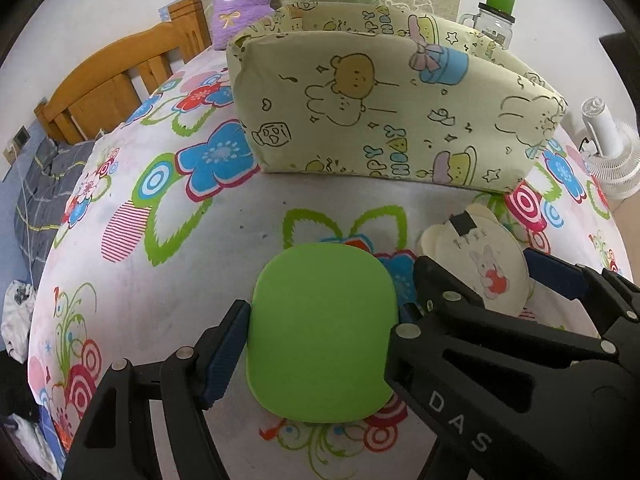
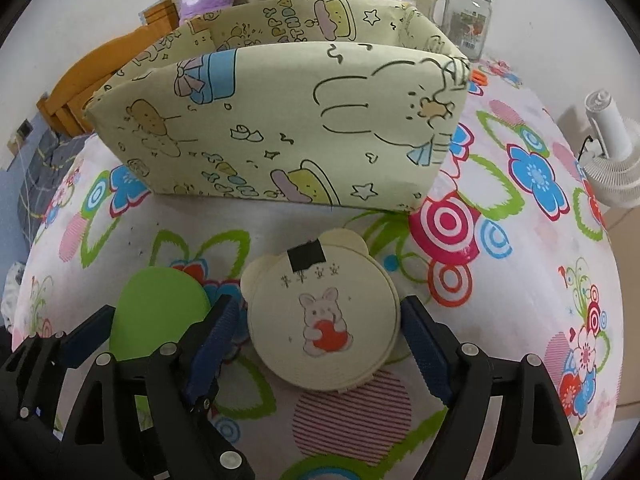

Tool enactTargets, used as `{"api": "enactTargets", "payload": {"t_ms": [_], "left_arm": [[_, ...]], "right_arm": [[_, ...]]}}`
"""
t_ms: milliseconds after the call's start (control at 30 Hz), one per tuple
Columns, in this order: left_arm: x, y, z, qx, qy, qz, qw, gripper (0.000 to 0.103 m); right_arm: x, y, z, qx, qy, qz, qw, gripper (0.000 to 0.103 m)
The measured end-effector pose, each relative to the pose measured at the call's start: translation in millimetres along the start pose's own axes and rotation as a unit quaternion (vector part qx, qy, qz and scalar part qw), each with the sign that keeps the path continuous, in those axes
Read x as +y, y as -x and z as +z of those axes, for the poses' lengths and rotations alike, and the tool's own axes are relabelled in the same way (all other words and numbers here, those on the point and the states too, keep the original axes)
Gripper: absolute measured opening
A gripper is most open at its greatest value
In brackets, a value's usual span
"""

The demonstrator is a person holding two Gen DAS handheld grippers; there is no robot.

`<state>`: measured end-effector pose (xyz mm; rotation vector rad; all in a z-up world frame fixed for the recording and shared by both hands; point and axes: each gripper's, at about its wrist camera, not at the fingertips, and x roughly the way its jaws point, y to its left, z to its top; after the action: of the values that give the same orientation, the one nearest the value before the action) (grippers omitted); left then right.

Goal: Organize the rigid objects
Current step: 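Grasp the green lid with the left tool while the right tool grasps the round bear container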

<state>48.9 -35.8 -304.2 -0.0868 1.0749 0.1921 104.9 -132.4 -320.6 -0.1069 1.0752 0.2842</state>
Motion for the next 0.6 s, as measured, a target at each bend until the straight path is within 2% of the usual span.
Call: {"api": "enactTargets", "payload": {"t_ms": [267, 600], "left_arm": [[5, -5, 7, 0.005, -0.003, -0.005, 1.0, 0.077], [3, 3, 12, 0.006, -0.012, -0.012, 0.9998, 0.077]], "right_arm": [[7, -3, 6, 0.009, -0.005, -0.027, 1.0, 0.082], [9, 14, 4, 0.0, -0.021, -0.03, 0.999, 0.082]]}}
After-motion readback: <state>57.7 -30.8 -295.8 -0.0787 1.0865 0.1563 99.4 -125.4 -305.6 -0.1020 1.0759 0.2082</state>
